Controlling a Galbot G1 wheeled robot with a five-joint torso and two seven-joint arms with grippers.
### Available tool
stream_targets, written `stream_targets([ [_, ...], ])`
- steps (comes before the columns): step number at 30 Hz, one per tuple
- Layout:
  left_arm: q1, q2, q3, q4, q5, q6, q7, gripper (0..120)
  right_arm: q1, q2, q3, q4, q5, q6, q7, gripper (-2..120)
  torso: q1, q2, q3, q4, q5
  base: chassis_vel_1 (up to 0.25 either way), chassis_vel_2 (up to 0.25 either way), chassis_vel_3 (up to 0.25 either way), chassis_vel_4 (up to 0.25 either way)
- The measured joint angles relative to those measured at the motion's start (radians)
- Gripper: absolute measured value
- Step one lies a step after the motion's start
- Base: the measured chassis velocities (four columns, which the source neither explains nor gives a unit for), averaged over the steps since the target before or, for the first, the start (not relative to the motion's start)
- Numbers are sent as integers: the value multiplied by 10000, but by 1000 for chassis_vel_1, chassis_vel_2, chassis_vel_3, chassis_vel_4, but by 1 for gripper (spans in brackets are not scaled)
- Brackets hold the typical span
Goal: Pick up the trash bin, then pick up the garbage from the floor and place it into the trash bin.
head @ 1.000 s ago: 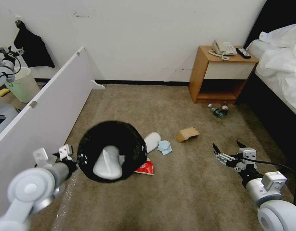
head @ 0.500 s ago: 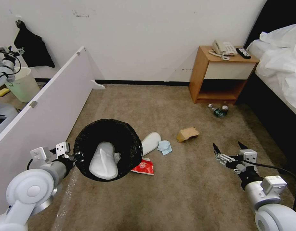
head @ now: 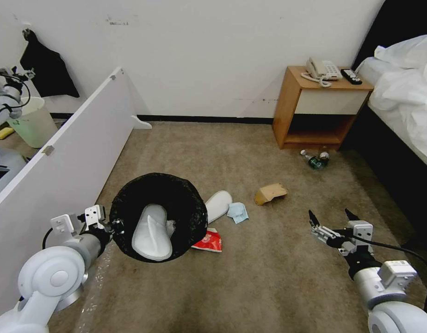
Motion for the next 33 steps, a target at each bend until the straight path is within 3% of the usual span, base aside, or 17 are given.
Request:
stream_targets([
  [33,100,-139,36,24,151,-186,-12,0,74,150,-18,-96,-98,-74,-99,100,0,0,0,-1,0,0,0,0,0],
])
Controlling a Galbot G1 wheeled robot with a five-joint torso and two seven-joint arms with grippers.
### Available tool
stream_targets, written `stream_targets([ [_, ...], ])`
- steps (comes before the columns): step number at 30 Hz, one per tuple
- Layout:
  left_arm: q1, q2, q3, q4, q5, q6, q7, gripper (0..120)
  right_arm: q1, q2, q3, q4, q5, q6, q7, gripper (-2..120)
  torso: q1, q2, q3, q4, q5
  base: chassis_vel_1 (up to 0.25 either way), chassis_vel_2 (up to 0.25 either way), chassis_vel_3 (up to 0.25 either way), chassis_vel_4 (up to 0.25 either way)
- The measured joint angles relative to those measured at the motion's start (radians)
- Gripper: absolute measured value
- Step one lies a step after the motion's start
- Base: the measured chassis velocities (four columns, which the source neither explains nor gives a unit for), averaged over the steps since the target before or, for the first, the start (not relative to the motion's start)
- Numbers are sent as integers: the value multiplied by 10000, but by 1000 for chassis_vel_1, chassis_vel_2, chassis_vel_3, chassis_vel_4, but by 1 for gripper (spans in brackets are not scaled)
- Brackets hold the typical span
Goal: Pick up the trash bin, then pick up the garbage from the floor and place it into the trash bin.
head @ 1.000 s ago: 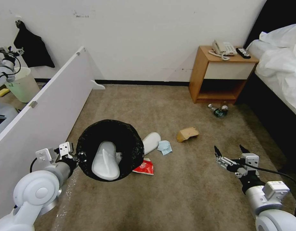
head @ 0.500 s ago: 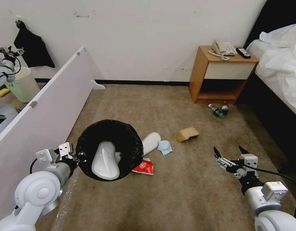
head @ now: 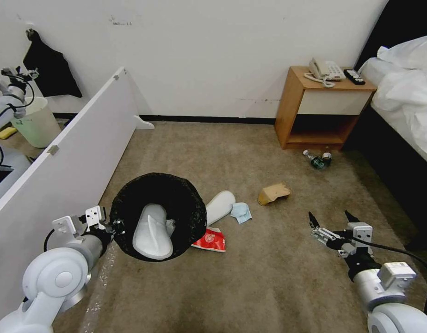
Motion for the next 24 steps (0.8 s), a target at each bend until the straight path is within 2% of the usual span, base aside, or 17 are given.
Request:
stream_targets([
  [24,81,-42,117,-52,203,-44,54,0,-43,-147,-74,-65,291,250,97,100,0,0,0,1,0,15,17,-15,-16],
])
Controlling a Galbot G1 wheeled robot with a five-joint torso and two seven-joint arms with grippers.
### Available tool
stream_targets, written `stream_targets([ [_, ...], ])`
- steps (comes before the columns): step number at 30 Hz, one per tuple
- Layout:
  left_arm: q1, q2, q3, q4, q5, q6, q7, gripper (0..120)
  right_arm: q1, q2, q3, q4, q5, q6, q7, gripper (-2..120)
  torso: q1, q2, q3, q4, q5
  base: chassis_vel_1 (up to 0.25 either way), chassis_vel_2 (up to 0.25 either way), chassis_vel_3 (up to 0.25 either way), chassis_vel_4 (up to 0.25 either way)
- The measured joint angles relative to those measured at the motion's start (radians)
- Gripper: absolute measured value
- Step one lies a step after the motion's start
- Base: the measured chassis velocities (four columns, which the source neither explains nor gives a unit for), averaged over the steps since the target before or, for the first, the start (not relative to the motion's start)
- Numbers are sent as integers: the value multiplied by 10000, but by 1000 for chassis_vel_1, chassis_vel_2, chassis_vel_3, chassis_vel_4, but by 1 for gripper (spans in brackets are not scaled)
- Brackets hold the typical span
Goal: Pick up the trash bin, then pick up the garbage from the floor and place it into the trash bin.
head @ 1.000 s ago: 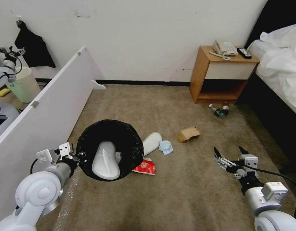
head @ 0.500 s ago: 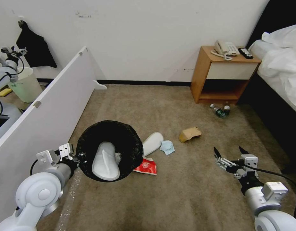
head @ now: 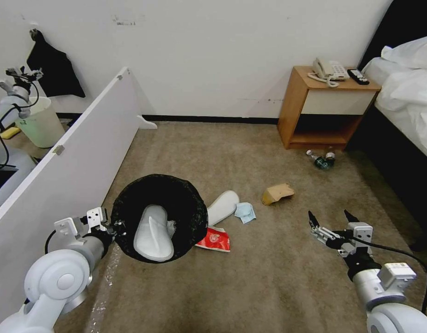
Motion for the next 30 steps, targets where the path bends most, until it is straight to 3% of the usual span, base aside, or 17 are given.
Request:
stream_targets([
  [30,53,-94,-93,-171,90,-43,8,0,90,10,28,79,167,-319,-41,100,0,0,0,0,0,0,0,0,0],
])
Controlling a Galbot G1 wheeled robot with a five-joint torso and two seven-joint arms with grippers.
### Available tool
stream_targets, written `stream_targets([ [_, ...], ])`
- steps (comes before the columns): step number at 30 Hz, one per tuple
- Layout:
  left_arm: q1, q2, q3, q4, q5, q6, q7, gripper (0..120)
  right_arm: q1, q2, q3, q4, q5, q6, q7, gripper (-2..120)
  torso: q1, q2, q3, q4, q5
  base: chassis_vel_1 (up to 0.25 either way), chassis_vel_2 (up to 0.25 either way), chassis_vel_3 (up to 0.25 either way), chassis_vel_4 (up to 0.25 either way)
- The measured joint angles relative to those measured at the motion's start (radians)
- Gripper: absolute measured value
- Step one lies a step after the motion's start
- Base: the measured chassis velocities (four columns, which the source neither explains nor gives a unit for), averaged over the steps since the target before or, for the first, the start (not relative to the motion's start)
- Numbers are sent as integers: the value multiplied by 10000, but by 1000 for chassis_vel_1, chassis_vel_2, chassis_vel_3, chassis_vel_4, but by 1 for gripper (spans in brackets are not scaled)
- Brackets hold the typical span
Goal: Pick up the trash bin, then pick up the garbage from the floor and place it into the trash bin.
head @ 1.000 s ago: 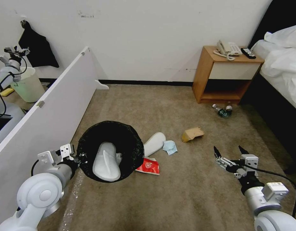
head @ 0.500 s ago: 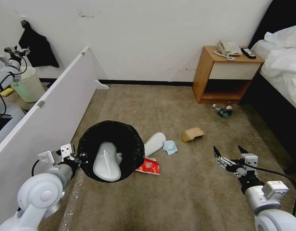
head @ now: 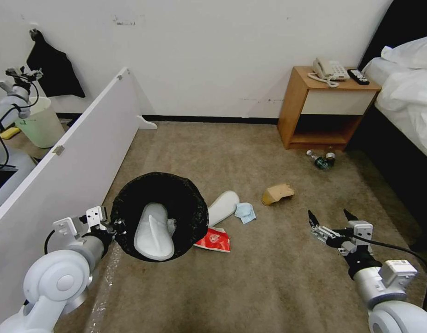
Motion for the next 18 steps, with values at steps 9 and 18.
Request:
stream_targets([
  [9,40,6,-21,-31,21,-3,10,0,-44,27,44,36,15,-14,-15,100,0,0,0,0,0,0,0,0,0],
  [18,43,-3,1,-40,35,-4,19,0,-65,48,57,49,75,-29,-18,100,0,0,0,2,0,-58,67,54,-65],
])
